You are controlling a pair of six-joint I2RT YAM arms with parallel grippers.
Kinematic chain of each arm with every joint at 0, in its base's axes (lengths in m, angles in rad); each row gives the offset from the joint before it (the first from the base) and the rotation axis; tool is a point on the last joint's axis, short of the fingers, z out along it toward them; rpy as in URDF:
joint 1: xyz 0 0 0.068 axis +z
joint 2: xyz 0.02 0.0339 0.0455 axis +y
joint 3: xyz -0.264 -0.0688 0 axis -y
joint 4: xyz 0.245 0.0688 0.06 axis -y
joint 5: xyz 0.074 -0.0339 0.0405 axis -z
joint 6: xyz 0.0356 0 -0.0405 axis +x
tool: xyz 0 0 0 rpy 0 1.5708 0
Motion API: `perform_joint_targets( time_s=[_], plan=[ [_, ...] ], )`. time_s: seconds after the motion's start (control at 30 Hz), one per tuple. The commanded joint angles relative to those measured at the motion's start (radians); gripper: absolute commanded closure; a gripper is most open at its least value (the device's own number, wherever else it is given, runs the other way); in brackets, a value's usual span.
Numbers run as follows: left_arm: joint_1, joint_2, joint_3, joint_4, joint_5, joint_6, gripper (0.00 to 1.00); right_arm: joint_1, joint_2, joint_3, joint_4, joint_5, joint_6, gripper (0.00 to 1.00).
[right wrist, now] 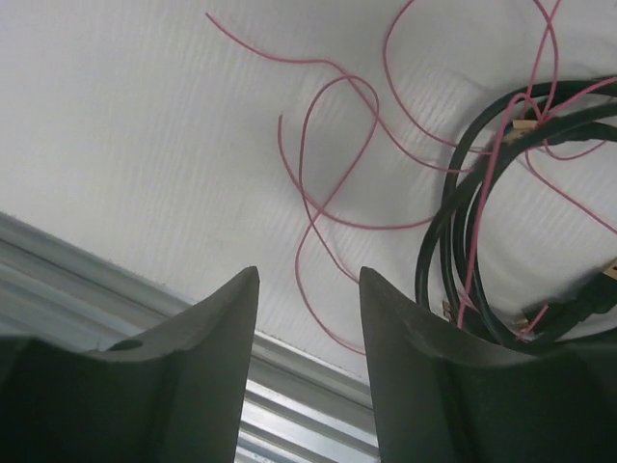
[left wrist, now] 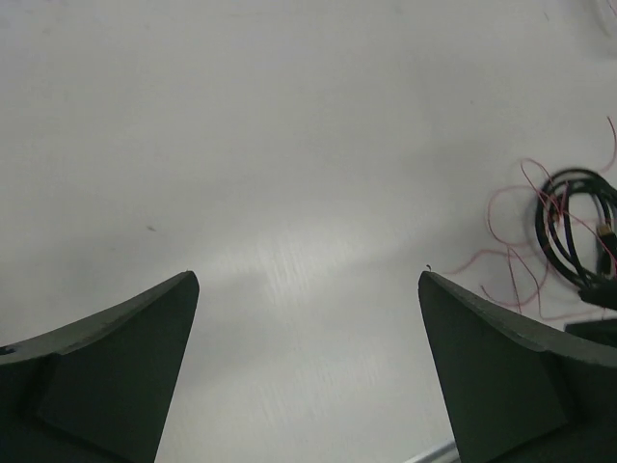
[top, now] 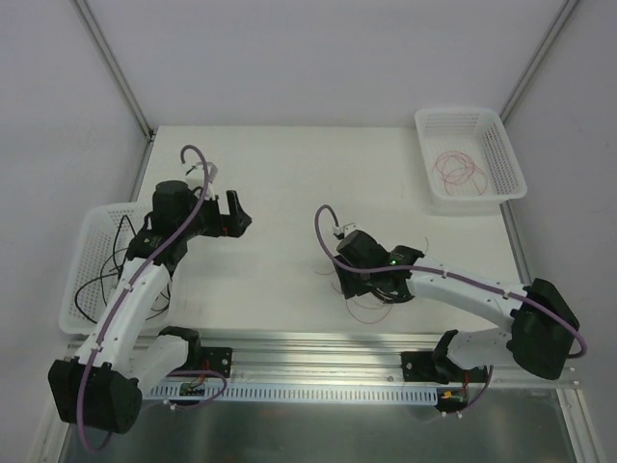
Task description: Untangle the cables
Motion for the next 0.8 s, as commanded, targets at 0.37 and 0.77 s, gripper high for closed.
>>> perform_joint_targets(
  time_s=[0.37,0.77],
  plan=[
    [-0.106,0.108,-0.075,0.068,0.07,-0.014,0.01,0.032,0.319,0.184,0.117,0.074,-0.002,0.98],
    [-0.106,0.1,-0.073,0.063,0.053,0.006,0.01,0.059,0.228,0.929,-0.431,0.244,-0.314,0.99]
  ],
)
